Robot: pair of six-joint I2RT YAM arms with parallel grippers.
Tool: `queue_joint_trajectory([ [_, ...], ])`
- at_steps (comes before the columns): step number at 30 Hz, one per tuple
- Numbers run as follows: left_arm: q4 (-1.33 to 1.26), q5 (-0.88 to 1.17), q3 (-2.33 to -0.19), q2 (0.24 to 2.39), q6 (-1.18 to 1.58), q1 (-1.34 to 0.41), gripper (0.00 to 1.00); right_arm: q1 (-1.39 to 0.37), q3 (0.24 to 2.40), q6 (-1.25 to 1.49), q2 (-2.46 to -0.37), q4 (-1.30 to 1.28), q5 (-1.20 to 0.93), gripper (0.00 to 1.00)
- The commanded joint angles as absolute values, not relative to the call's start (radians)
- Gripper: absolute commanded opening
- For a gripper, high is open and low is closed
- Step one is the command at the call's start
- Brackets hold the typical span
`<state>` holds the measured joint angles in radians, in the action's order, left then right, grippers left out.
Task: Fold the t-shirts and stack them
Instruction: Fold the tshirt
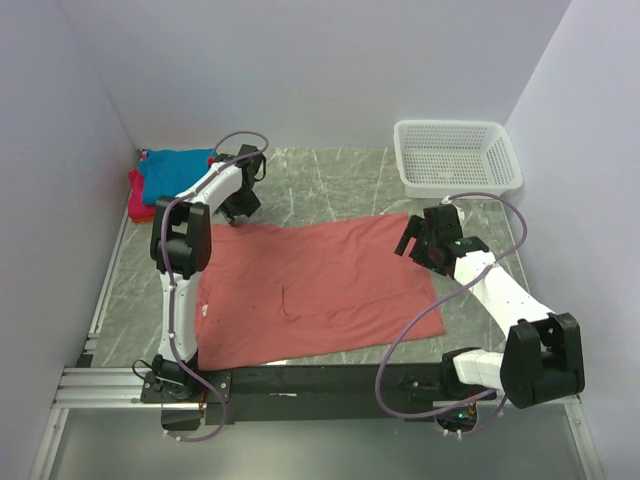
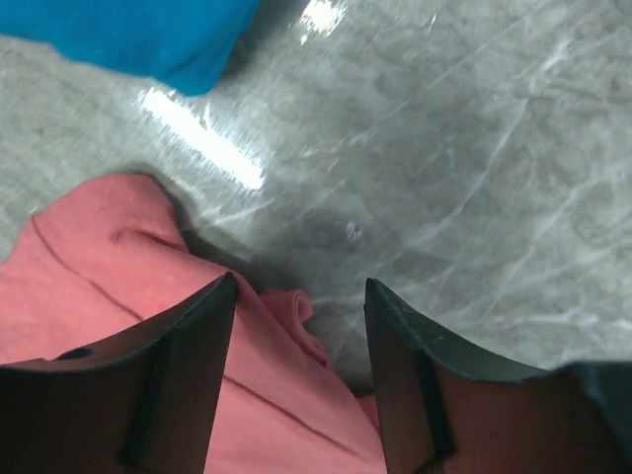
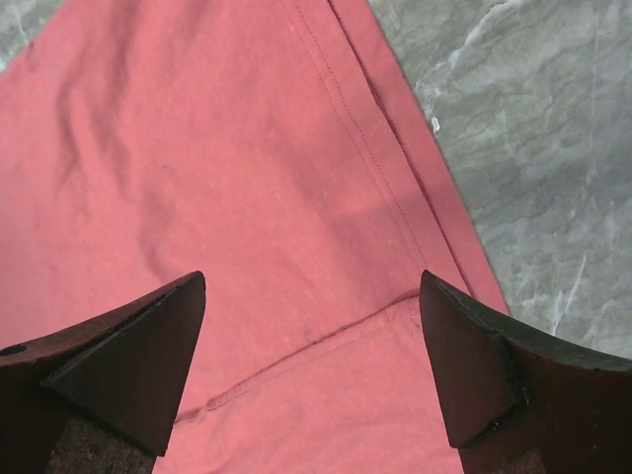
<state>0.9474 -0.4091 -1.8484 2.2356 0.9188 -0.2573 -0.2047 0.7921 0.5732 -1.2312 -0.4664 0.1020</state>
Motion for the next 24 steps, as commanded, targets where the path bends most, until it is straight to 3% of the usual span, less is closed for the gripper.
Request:
queue_joint_trajectory([
  [1, 0.971, -0.425, -1.911, 2.259, 0.919, -0.247, 0.60, -0.201, 0.833, 0.554, -1.241, -0.428, 0.103, 0.94],
  [6, 0.991, -0.399, -1.905, 2.284, 0.925, -0.241, 0.50, -0.201, 0.842, 0.545, -1.262, -0.426, 0.120, 0.94],
  [9, 0.985, -0.384, -1.852, 2.258, 0.928, -0.241, 0.31, -0.201, 0.880, 0.545, -1.295, -0.434, 0.152, 0.94],
  [12, 0.966, -0.373, -1.798, 2.223, 0.923, -0.241, 0.02, -0.201, 0.934, 0.546, -1.334, -0.428, 0.178, 0.94],
  [24, 0.835, -0.408, -1.692, 2.042, 0.908, -0.242, 0.01, -0.232, 1.307, 0.587, -1.673, -0.468, 0.319, 0.88],
])
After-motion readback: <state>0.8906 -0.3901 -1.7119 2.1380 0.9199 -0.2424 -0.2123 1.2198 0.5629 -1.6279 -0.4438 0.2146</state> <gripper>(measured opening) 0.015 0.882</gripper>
